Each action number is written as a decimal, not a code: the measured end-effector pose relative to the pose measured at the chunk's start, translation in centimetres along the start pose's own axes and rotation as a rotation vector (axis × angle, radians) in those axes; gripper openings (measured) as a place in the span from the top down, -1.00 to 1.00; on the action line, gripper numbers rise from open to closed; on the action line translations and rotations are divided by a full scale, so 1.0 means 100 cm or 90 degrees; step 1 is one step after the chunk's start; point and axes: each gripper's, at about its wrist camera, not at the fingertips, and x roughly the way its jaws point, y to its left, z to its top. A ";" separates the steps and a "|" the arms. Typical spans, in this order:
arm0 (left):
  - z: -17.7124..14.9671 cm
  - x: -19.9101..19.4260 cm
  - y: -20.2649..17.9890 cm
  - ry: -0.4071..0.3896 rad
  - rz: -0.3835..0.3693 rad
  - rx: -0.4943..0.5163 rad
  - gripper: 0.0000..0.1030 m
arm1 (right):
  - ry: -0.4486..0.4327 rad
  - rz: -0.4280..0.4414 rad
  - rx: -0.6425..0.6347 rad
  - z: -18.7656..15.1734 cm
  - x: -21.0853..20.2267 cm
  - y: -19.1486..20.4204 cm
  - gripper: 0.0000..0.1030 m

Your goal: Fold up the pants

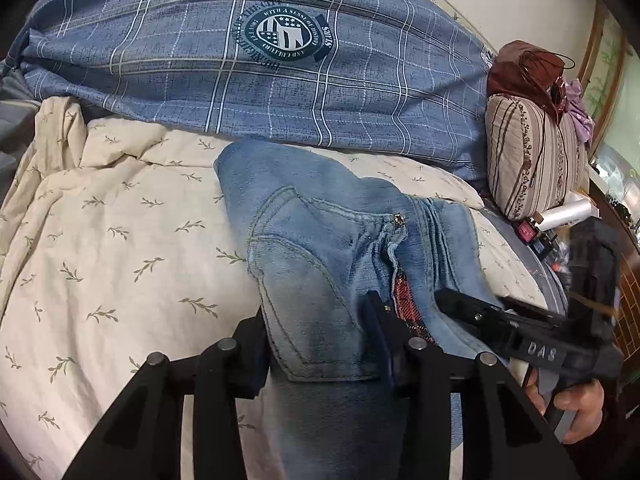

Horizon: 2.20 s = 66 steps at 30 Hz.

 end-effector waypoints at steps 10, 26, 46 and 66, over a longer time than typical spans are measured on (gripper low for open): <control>0.003 -0.013 -0.007 -0.027 0.012 0.019 0.18 | -0.065 -0.012 -0.052 0.004 -0.018 0.015 0.01; -0.002 0.003 0.002 0.009 0.069 0.007 -0.10 | -0.008 -0.005 -0.033 0.003 0.003 0.009 0.00; -0.005 -0.002 -0.004 -0.006 0.101 0.031 -0.16 | -0.010 0.001 -0.020 0.000 0.004 0.006 -0.04; -0.019 -0.045 -0.049 -0.090 0.302 0.143 -0.85 | -0.058 0.008 0.072 0.002 -0.033 -0.008 -0.29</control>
